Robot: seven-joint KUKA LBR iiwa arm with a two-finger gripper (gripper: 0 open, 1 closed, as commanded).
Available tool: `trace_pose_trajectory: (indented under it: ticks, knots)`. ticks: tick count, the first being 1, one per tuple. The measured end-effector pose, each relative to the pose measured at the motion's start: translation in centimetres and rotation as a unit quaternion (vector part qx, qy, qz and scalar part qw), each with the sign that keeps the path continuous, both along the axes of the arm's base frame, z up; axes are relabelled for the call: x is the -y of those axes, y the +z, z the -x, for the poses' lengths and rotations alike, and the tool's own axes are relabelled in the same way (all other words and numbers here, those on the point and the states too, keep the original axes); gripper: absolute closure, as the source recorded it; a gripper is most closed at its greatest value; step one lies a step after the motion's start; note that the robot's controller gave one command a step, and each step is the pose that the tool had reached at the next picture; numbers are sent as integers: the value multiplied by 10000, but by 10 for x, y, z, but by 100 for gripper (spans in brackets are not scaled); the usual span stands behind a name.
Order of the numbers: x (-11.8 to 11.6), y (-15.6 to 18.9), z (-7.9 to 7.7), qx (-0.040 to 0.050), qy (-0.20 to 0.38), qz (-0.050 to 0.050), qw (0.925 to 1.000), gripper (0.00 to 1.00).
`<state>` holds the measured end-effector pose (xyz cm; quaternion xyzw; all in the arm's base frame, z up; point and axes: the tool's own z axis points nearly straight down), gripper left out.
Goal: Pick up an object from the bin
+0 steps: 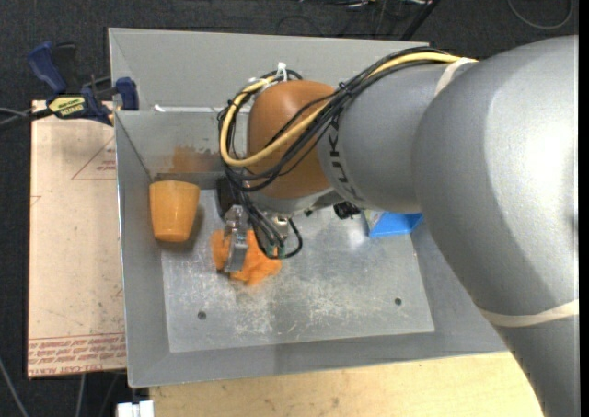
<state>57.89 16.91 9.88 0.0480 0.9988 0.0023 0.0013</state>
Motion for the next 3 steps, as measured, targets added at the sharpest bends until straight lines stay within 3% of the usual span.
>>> trace_pose_trajectory:
  ticks: [3]
  knots:
    - [0, 0, 0, 0, -1, -1, 10000, 100]
